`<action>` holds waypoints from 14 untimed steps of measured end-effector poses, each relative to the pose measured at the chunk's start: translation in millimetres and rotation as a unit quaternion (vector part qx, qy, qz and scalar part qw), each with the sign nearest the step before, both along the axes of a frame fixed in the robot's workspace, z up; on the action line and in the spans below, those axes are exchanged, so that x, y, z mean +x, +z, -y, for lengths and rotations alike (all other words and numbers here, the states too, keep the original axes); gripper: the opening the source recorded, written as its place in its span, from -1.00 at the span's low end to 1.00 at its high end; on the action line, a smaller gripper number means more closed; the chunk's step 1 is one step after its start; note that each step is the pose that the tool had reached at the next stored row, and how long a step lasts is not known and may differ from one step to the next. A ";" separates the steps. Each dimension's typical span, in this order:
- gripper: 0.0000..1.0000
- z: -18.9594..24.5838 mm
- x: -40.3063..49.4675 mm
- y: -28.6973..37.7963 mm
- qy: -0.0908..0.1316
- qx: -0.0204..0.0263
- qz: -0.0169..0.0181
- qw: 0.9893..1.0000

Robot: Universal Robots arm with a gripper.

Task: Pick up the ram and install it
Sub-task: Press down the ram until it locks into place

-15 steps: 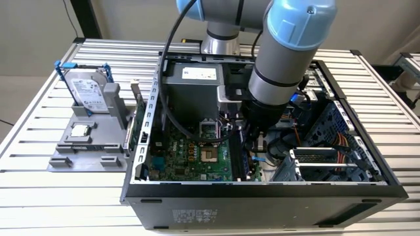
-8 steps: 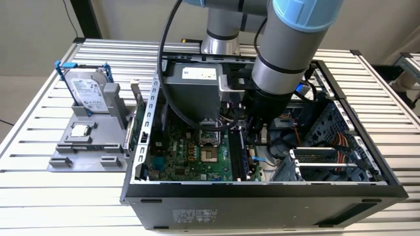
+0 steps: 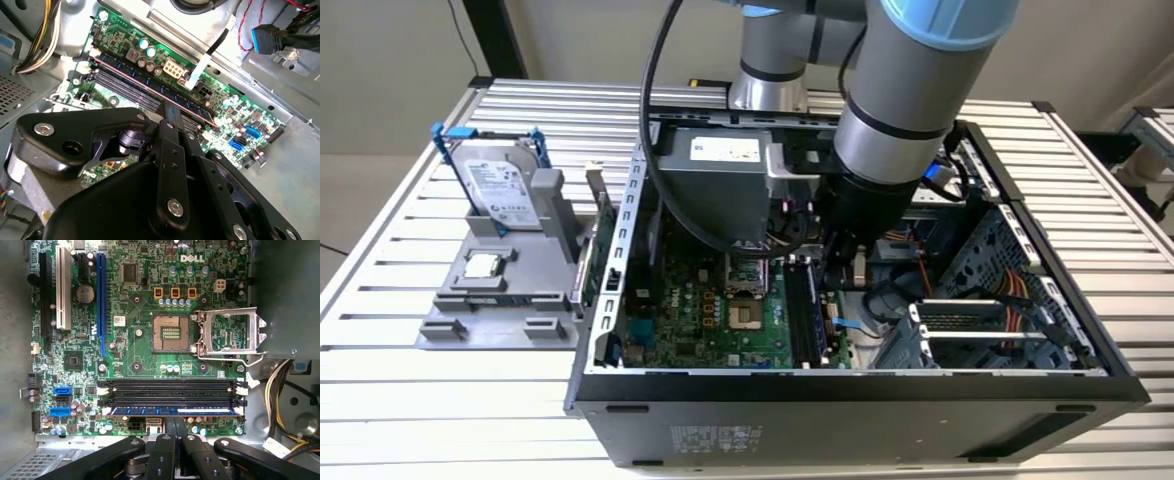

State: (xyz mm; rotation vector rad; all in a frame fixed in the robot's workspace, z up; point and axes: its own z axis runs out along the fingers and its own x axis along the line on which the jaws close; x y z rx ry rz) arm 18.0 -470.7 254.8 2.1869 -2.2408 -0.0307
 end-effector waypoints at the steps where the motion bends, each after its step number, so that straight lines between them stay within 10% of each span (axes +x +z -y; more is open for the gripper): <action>1: -1.00 0.0 0.0 0.0 0.000 0.000 0.000 1.000; 14: -1.00 0.0 0.0 19.4 0.000 0.000 0.000 1.000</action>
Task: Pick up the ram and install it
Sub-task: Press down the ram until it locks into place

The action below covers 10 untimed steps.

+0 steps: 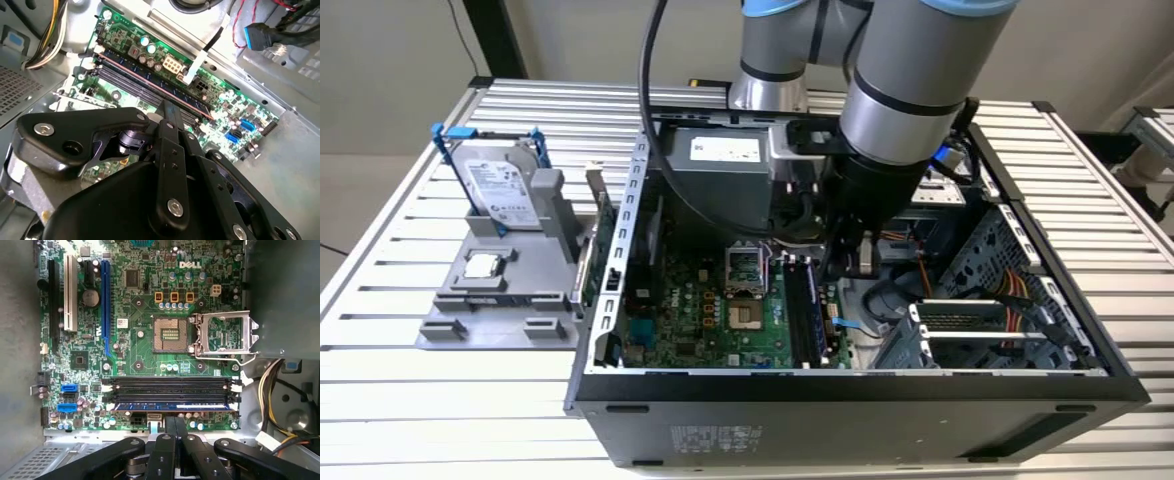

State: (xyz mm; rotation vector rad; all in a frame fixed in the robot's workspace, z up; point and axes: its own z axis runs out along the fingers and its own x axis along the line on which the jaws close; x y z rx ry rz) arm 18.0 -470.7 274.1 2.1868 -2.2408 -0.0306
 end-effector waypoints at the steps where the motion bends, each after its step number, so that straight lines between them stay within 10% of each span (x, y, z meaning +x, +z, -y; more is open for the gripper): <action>1: -1.00 0.0 0.0 1.5 0.000 0.000 0.000 1.000; 10: -1.00 0.0 0.0 22.2 0.000 0.000 0.000 1.000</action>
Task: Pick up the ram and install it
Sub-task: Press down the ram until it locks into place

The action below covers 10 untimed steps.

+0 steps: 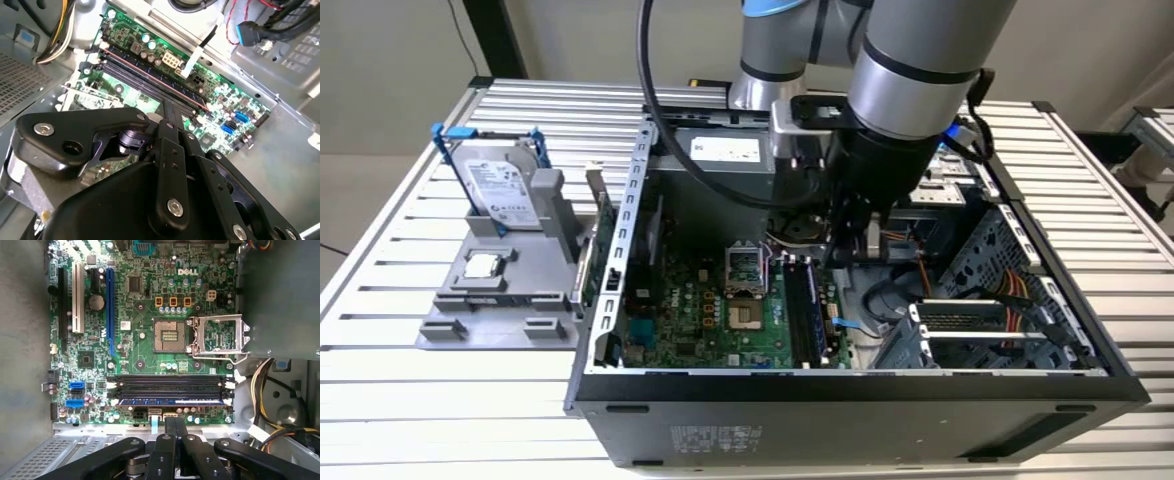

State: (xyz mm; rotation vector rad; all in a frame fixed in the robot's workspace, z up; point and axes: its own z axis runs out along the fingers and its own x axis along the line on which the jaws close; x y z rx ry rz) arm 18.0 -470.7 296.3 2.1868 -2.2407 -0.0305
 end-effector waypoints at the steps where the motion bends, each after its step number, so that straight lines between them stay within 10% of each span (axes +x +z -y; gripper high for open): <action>1: -1.00 0.0 0.0 2.6 0.000 0.000 0.000 1.000; 10: -1.00 0.0 0.0 11.7 0.000 0.000 0.000 1.000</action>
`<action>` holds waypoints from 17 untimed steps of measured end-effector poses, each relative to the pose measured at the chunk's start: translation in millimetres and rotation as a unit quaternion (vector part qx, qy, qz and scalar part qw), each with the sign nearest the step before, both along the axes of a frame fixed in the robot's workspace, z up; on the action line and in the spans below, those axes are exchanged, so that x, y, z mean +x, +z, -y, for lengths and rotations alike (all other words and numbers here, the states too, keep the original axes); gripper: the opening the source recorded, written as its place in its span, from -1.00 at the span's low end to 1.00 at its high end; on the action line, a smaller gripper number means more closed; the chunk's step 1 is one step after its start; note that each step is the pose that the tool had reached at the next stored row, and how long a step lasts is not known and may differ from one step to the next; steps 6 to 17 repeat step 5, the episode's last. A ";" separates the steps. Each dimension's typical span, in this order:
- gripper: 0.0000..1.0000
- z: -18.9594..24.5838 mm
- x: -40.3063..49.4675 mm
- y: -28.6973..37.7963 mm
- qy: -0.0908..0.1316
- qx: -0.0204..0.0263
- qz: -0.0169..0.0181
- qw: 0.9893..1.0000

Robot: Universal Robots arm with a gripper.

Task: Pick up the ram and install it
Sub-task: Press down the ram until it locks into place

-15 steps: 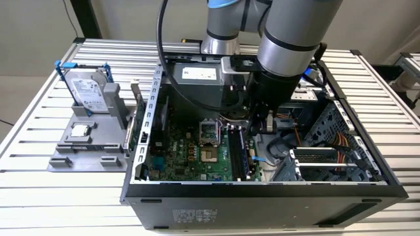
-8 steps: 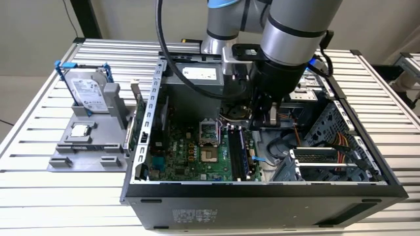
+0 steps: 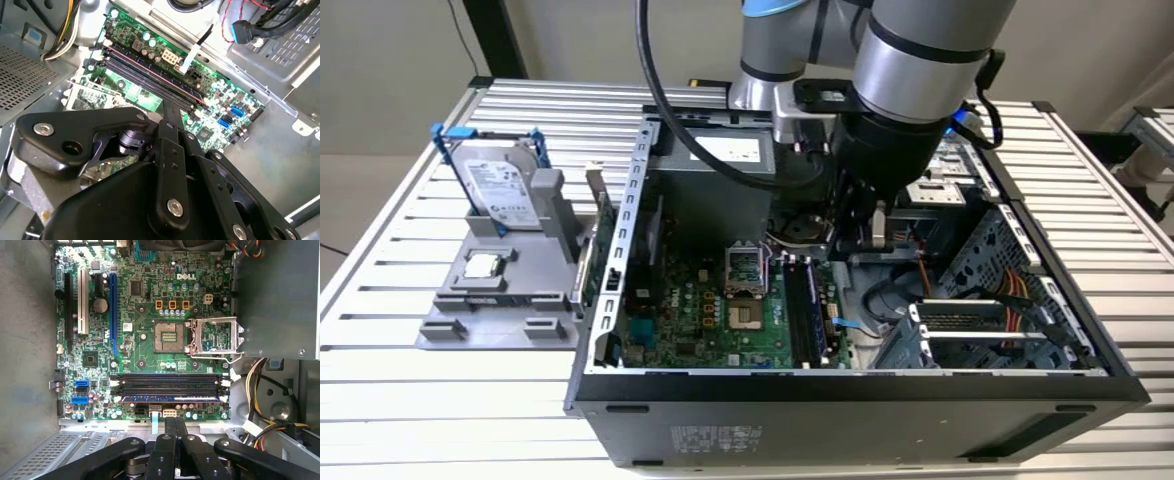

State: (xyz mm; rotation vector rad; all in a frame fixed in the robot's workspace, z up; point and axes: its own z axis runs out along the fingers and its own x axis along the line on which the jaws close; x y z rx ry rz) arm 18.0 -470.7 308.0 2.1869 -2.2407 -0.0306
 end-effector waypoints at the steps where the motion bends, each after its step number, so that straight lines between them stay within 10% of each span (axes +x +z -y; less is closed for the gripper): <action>1: -1.00 0.0 0.0 0.1 0.000 0.000 0.000 1.000; 17: -1.00 0.0 0.0 0.4 0.000 0.000 0.000 1.000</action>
